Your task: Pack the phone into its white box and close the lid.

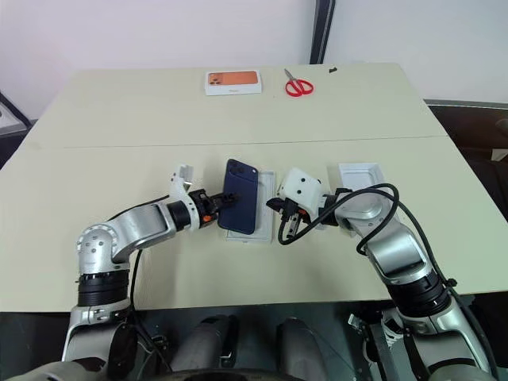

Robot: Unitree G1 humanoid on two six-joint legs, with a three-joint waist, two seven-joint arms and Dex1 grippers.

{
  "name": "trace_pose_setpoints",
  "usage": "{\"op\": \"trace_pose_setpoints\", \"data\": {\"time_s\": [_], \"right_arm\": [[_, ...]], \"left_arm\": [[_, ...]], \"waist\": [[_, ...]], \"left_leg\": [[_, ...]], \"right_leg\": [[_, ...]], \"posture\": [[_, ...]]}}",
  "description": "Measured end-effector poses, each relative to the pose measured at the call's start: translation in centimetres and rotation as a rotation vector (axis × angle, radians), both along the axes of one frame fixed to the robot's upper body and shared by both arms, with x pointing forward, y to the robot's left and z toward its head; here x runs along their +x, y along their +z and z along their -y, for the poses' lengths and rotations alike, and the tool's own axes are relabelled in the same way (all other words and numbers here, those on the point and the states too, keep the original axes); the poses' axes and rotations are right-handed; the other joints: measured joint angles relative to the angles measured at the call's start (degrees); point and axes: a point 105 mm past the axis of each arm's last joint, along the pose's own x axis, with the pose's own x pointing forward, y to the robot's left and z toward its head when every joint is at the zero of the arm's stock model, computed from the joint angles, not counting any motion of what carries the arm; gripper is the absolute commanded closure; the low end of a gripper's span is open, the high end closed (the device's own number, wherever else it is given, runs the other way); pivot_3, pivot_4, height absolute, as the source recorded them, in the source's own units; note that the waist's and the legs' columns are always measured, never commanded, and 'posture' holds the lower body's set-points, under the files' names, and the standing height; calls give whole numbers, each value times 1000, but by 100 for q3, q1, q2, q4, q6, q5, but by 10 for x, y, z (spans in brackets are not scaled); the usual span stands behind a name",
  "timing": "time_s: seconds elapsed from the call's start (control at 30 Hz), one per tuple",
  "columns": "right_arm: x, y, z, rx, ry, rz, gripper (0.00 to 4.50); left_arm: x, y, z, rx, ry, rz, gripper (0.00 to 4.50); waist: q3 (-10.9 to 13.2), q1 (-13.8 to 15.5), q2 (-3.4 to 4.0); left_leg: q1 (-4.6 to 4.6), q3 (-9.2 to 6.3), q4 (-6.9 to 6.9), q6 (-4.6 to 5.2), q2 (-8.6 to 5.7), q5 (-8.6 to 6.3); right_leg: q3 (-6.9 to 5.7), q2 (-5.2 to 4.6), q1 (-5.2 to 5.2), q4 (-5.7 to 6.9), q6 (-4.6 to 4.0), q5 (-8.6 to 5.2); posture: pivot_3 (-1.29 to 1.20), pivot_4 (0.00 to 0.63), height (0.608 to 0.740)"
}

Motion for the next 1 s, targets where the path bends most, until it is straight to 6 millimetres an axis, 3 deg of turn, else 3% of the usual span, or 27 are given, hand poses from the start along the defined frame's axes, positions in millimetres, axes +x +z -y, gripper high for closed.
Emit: {"op": "trace_pose_setpoints", "data": {"time_s": [0.03,0.13,0.33,0.8,0.93,1.0], "right_arm": [[0,0,0,2,-2,0,4500],[1,0,1,6,-13,1,4500],[3,3,2,8,-29,13,4500],[13,7,5,10,-62,26,4500],[15,6,3,14,-72,28,4500],[17,6,-2,13,-69,30,4500]], "left_arm": [[0,-2,2,5,-6,-5,4455],[2,-4,5,2,-10,-8,3185],[2,4,10,-13,-46,33,101],[-10,22,-28,212,-129,218,44],[-13,19,-36,234,-136,235,44],[-12,17,-49,300,-109,271,44]], "waist": [[0,1,0],[0,-2,0],[0,2,0],[0,1,2],[0,-12,2],[0,-38,2]], "left_leg": [[0,0,1,0,0,0],[0,0,0,0,0,0],[1,0,2,0,0,0],[1,-1,0,0,1,0],[1,-1,-3,0,1,0],[2,0,-7,0,2,0]], "right_leg": [[0,0,0,0,0,0],[0,0,0,0,0,0],[-1,0,3,0,0,0],[0,1,3,-3,0,-1],[1,1,0,-2,-1,-1],[3,3,-2,-2,-1,-1]], "posture": [[0,150,740],[0,150,740],[0,150,740],[0,150,740],[0,150,740],[0,150,740]]}}
